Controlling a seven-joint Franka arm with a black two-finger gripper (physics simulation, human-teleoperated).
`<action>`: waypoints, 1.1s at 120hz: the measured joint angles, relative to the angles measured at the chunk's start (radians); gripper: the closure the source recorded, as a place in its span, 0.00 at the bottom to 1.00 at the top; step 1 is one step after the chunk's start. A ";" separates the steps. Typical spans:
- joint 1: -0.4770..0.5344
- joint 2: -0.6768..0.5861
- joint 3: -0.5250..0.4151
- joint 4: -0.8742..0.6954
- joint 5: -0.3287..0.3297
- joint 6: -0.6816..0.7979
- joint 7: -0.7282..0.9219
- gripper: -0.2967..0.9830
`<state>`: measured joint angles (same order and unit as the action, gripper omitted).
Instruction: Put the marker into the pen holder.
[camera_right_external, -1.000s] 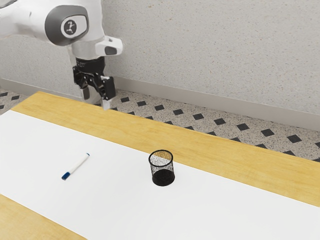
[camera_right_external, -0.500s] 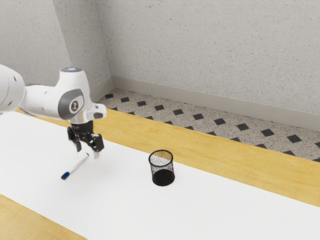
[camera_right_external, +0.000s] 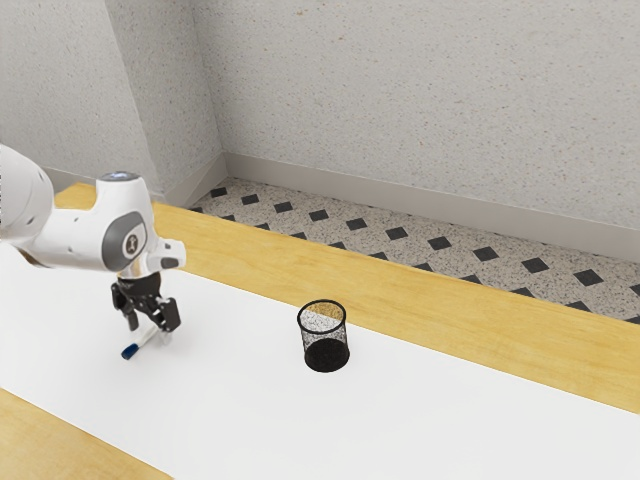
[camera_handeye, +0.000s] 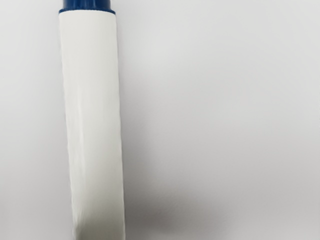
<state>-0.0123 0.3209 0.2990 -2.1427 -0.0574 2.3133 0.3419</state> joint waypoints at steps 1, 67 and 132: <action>0.002 0.002 0.000 0.001 -0.002 0.002 0.003 0.25; 0.006 0.097 0.000 0.101 -0.129 0.086 0.228 0.25; -0.001 0.104 0.027 0.095 -0.164 0.099 0.349 0.28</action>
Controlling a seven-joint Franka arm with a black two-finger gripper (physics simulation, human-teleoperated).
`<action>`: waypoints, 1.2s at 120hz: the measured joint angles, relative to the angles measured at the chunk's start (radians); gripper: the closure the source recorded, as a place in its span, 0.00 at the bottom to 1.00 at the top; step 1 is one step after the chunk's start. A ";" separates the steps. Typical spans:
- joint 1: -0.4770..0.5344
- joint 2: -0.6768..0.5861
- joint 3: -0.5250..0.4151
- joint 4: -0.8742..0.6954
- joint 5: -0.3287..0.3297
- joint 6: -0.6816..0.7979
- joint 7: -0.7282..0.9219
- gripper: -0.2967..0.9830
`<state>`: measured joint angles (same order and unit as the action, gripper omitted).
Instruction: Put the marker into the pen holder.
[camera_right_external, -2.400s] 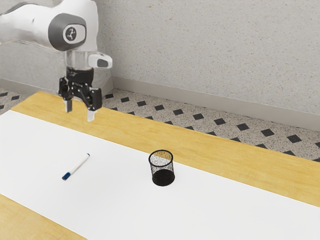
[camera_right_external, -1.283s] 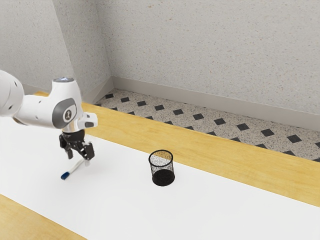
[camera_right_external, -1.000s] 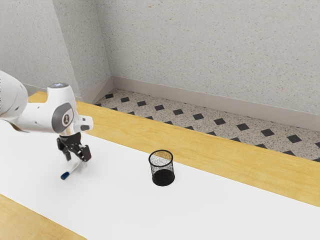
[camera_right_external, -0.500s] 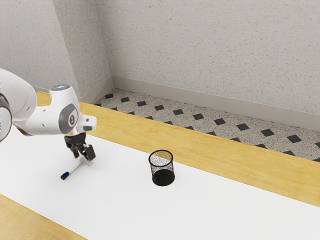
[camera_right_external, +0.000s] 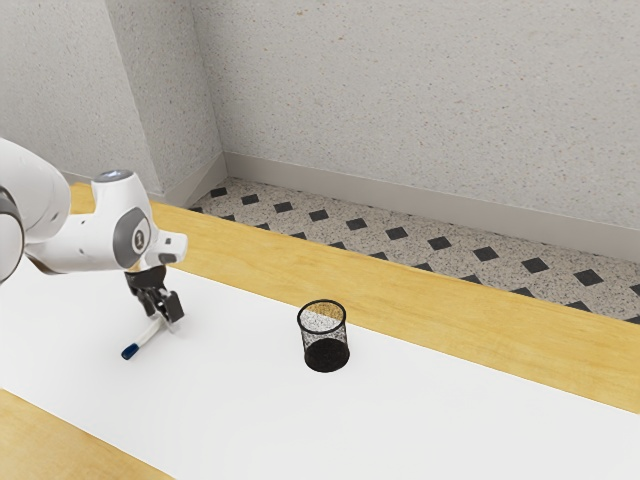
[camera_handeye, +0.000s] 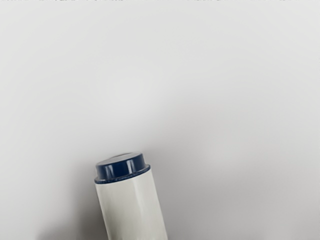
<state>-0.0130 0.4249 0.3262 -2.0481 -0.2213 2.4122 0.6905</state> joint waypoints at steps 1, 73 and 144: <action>0.000 0.000 0.000 0.000 -0.001 0.000 0.001 0.29; -0.004 -0.036 0.015 0.002 0.000 0.009 0.043 0.82; -0.449 -0.182 0.004 0.219 -0.231 0.027 -0.001 0.83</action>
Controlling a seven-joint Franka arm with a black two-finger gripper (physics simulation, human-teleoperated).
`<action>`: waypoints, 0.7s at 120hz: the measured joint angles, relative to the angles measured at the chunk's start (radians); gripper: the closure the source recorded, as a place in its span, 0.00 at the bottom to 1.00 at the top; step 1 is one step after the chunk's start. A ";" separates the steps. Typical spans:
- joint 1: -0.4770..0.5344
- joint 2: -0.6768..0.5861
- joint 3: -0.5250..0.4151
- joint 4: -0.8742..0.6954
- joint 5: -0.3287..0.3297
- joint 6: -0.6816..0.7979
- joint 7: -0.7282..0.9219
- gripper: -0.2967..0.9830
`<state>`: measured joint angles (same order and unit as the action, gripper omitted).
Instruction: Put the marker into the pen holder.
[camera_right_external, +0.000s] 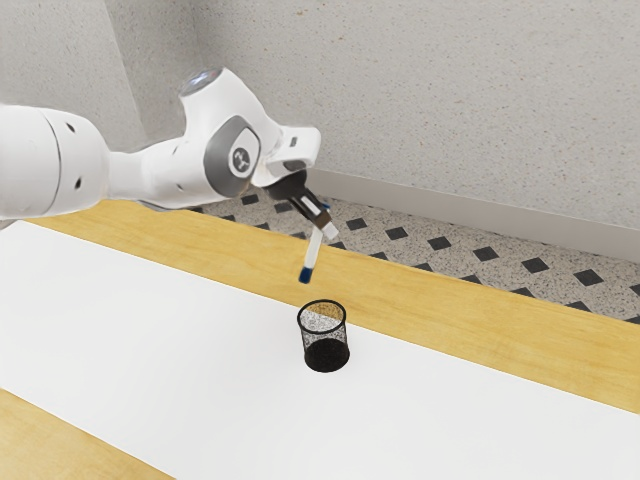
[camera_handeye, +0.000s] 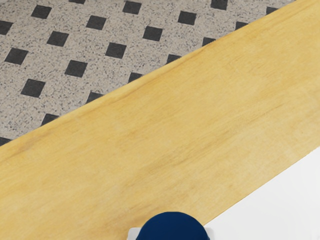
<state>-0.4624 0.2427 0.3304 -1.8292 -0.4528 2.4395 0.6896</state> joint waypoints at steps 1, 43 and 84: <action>-0.006 0.001 0.000 -0.004 -0.006 0.002 0.000 0.83; -0.061 0.033 0.000 -0.104 -0.130 0.086 -0.006 0.82; -0.070 0.050 0.001 -0.101 -0.156 0.106 0.023 0.49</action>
<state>-0.5322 0.2923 0.3319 -1.9304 -0.6085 2.5456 0.7130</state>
